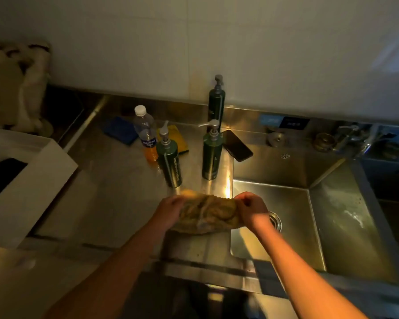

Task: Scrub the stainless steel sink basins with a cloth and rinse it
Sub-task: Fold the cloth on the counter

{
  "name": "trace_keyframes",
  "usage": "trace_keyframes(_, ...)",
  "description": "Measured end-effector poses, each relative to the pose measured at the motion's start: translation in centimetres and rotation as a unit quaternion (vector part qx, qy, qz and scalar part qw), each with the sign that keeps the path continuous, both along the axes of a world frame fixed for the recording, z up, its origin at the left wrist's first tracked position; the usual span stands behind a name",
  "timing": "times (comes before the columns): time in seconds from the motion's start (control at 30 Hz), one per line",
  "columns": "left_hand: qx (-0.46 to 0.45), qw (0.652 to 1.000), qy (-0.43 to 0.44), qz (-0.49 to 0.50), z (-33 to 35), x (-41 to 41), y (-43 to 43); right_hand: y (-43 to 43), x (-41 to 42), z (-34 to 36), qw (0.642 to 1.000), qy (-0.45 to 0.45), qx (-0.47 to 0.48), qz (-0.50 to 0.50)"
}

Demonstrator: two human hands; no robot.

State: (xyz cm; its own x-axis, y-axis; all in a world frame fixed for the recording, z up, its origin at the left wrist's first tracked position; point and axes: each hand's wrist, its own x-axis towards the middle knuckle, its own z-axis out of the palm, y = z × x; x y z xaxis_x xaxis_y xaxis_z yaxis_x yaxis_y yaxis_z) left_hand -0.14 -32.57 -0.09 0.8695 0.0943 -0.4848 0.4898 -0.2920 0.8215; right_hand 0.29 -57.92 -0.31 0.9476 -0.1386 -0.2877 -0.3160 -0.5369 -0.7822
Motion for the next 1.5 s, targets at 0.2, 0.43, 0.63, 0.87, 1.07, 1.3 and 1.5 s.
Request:
trace_keyframes(0.2, 0.105, 0.987, -0.07, -0.097, -2.6, -1.2, 2.7, 2.2, -3.8, -2.3, 0.998, 0.036, -0.037, -0.023)
trace_keyframes(0.43, 0.171, 0.971, -0.079, -0.145, -3.2, -0.2, 2.9, 3.5, -5.2, -3.8, 0.99, 0.083, -0.008, -0.11)
trace_keyframes(0.63, 0.274, 0.914, -0.177, -0.24, -3.7, -0.2, 4.0, 4.7, -4.8, -2.9, 0.99, 0.071, -0.062, -0.1)
trace_keyframes(0.87, 0.26, 0.867, -0.167, -0.391, -4.0, -0.2, 6.5, 4.3, -6.4, -3.2, 0.993, -0.012, -0.069, -0.094)
trace_keyframes(1.07, 0.131, 0.956, -0.127, -0.23, -3.3, 0.5, 6.6, 3.3, -7.4, -2.6, 0.989, -0.065, 0.007, -0.133)
trace_keyframes(1.3, 0.138, 0.941, -0.062, -0.301, -3.4, 0.9, 5.4, 2.8, -6.3, -2.9, 0.993, 0.029, 0.024, -0.111)
trace_keyframes(1.5, 0.147, 0.937, -0.184, -0.258, -3.3, 1.2, 3.7, 3.5, -4.7, -2.5, 0.994, -0.002, -0.111, 0.014)
